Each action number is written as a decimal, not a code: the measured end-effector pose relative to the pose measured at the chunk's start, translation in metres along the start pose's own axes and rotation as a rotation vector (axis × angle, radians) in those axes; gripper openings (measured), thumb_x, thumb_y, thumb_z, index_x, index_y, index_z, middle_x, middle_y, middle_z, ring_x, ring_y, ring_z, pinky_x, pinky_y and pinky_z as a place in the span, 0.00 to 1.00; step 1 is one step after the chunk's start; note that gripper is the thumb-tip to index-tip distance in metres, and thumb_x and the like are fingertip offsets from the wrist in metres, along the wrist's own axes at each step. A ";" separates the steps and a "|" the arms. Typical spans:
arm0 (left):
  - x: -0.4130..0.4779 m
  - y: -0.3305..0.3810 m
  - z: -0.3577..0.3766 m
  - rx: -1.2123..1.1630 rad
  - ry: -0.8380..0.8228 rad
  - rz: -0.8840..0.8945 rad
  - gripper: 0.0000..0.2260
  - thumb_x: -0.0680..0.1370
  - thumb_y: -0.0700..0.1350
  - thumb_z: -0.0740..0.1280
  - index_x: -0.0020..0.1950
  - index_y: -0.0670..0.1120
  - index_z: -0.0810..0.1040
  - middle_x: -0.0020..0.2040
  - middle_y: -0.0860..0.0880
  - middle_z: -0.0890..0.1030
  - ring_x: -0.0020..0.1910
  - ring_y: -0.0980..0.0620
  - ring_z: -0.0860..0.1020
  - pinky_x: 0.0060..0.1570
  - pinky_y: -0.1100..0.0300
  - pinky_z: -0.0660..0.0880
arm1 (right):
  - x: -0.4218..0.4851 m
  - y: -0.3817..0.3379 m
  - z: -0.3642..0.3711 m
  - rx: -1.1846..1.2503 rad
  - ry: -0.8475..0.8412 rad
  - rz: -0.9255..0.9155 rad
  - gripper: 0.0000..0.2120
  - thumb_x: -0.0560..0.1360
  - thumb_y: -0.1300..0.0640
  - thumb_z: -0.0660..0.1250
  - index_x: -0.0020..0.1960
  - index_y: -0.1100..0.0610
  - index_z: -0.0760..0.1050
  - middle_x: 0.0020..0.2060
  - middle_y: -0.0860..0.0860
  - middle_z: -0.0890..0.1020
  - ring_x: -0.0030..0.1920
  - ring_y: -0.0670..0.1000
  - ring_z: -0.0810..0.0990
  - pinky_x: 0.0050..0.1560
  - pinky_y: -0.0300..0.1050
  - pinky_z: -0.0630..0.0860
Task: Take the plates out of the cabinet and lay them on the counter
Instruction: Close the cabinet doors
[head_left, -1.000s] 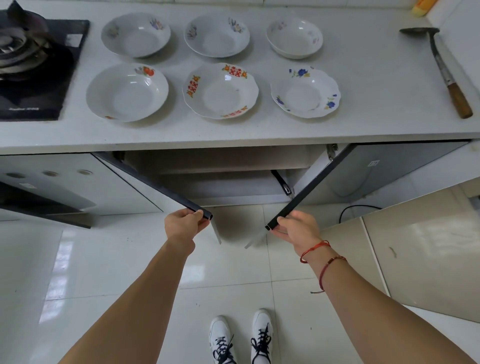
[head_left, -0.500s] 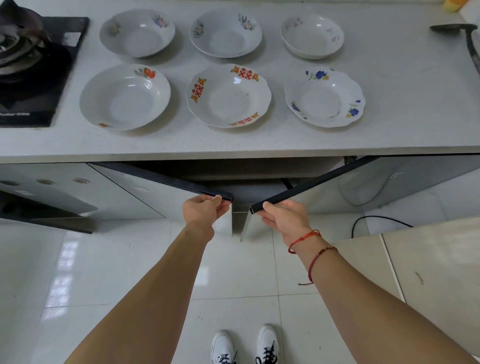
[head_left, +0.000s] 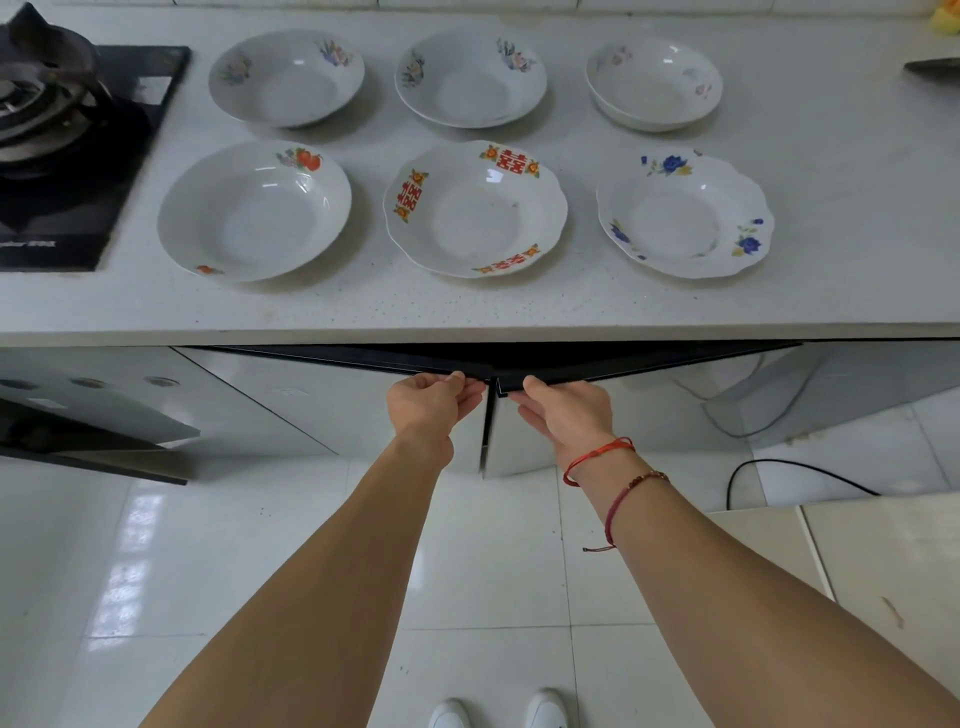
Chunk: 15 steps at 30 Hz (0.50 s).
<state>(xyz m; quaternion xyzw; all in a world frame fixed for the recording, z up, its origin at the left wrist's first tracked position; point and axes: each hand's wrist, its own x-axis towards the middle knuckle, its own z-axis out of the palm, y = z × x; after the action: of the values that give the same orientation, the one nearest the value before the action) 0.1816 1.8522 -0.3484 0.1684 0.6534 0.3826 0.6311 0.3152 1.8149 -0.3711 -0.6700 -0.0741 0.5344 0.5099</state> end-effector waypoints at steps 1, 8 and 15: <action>0.002 0.001 0.001 0.002 -0.002 0.005 0.01 0.78 0.33 0.67 0.49 0.35 0.77 0.42 0.38 0.84 0.38 0.49 0.85 0.38 0.62 0.82 | 0.002 -0.001 0.003 0.003 0.005 -0.003 0.03 0.76 0.66 0.69 0.43 0.62 0.79 0.45 0.59 0.85 0.46 0.54 0.87 0.49 0.47 0.81; 0.014 0.011 0.011 0.038 -0.008 0.020 0.02 0.79 0.33 0.65 0.47 0.35 0.77 0.41 0.40 0.84 0.39 0.48 0.84 0.39 0.61 0.82 | 0.015 -0.017 0.016 0.055 0.014 0.017 0.06 0.77 0.69 0.66 0.42 0.64 0.74 0.41 0.59 0.83 0.49 0.56 0.85 0.53 0.46 0.80; 0.020 0.015 0.017 -0.016 -0.072 0.034 0.06 0.78 0.30 0.63 0.49 0.34 0.79 0.43 0.41 0.84 0.43 0.48 0.84 0.50 0.56 0.82 | 0.025 -0.023 0.019 0.096 -0.044 0.033 0.08 0.72 0.75 0.67 0.40 0.63 0.77 0.47 0.60 0.83 0.57 0.57 0.82 0.57 0.46 0.79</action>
<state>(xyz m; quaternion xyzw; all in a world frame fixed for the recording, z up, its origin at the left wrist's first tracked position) 0.1907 1.8810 -0.3503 0.1883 0.6243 0.3923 0.6488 0.3209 1.8531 -0.3683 -0.6341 -0.0484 0.5601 0.5309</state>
